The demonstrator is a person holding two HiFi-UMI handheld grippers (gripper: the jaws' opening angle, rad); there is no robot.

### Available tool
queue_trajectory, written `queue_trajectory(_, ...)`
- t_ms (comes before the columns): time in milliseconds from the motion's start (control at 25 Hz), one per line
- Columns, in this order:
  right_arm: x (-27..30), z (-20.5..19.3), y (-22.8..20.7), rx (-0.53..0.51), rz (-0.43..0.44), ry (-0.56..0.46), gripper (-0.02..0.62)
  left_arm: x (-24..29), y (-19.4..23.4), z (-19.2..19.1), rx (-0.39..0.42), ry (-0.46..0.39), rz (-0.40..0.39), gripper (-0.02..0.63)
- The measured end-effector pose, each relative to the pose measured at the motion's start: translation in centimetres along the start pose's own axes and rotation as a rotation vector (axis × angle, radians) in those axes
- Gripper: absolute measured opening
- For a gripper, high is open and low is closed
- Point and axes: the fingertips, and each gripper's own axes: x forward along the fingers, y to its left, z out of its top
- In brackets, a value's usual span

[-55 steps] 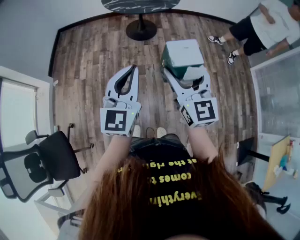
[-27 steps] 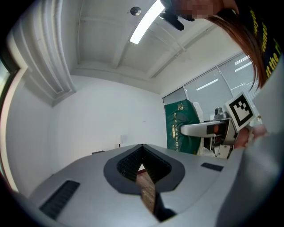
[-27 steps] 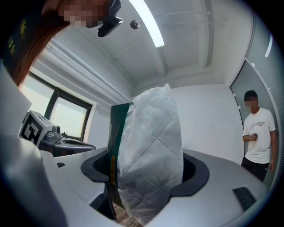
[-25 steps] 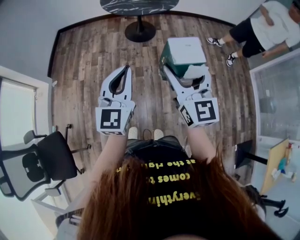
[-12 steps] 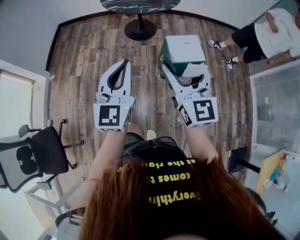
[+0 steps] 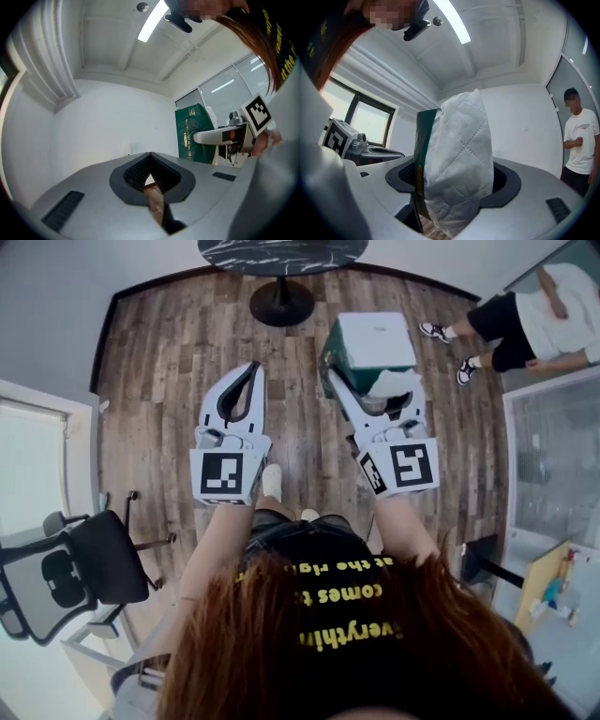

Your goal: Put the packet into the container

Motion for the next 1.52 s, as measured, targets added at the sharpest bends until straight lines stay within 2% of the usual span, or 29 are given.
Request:
queue_trajectory(280, 5.7, -0.4, 0.6, 0.017, -0.041, 0.001, 0.368, 3.3, 5.4, 0.5, 0.013, -0.025, -0.028, 0.000)
queue_trajectory(680, 10.9, -0.6, 0.3, -0.007, -0.074, 0.008, 0.368, 7.1, 9.5, 0.4, -0.001, -0.026, -0.064, 0.000)
queue_trajectory(840, 13.1, -1.2, -1.6, -0.002, -0.065, 0.007, 0.368, 9.8, 10.1, -0.1, -0.003, -0.023, -0.051, 0.000)
queue_trajectory(1040, 16.9, -1.9, -4.5, -0.005, -0.011, 0.014, 0.368, 14.2, 10.7, -0.2, -0.016, -0.028, -0.029, 0.000)
queue_trajectory(1320, 22.7, -3.1, -10.8, -0.013, 0.027, 0.011, 0.368, 22.5, 11.7, -0.8, -0.006, -0.028, 0.011, 0.000)
queue_trajectory(1520, 25.2, -2.9, -13.2, -0.004, 0.058, 0.003, 0.368, 25.9, 12.1, -0.7, 0.012, -0.032, 0.041, 0.000)
